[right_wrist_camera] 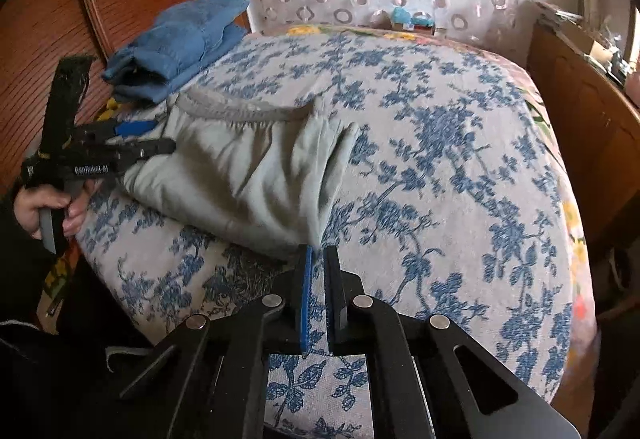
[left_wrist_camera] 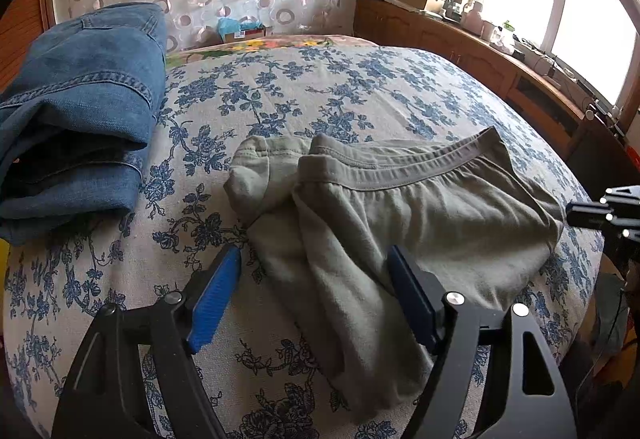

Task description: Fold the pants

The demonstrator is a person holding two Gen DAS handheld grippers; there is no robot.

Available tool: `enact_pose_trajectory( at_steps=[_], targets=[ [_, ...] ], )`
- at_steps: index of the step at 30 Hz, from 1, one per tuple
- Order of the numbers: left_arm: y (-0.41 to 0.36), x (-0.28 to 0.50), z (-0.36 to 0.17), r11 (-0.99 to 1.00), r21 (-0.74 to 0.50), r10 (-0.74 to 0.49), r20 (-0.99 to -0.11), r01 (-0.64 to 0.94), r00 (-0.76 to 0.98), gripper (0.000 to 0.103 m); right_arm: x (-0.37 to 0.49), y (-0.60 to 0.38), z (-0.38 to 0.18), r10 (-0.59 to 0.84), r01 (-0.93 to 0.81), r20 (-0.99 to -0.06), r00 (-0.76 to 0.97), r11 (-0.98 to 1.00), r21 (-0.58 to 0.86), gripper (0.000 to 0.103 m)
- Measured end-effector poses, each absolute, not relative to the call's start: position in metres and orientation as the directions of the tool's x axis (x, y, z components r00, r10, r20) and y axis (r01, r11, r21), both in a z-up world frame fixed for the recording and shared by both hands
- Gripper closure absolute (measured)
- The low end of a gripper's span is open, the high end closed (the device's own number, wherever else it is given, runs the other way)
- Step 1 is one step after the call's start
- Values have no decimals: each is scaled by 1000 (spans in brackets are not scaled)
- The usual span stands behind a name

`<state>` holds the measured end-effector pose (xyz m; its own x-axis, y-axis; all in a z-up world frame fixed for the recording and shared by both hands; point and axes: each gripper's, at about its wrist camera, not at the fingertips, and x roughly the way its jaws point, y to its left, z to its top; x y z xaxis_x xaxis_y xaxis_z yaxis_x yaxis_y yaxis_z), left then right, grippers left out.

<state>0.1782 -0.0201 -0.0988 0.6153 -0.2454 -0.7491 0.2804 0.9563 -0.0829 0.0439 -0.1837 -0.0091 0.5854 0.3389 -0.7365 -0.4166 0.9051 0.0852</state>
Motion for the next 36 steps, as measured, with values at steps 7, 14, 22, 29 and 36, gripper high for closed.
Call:
enact_pose_trajectory(
  at_steps=[7,14,22,29,36],
  targets=[
    [-20,178,-99,956,-83,-246,-749,281,615,26,52,-183,-2,312,-381,-736,601,921,79,68],
    [-20,178,-99,956,-83,-246,-749,281,615,26,73,-167,-8,325,-396,-737,592,914,85,59],
    [-20,178,-99,956,-83,-245,-749,281,615,26,101,-147,-16,319,-401,-742,589,913,74,55],
    [-20,178,-99,956,-82,-245,-749,281,615,26,122,-133,-25,313,-396,-753,579,915,76,54],
    [-21,178,-99,956,-81,-244,-749,281,615,26,140,-127,-25,286,-387,-758,586,921,49,51]
  ],
)
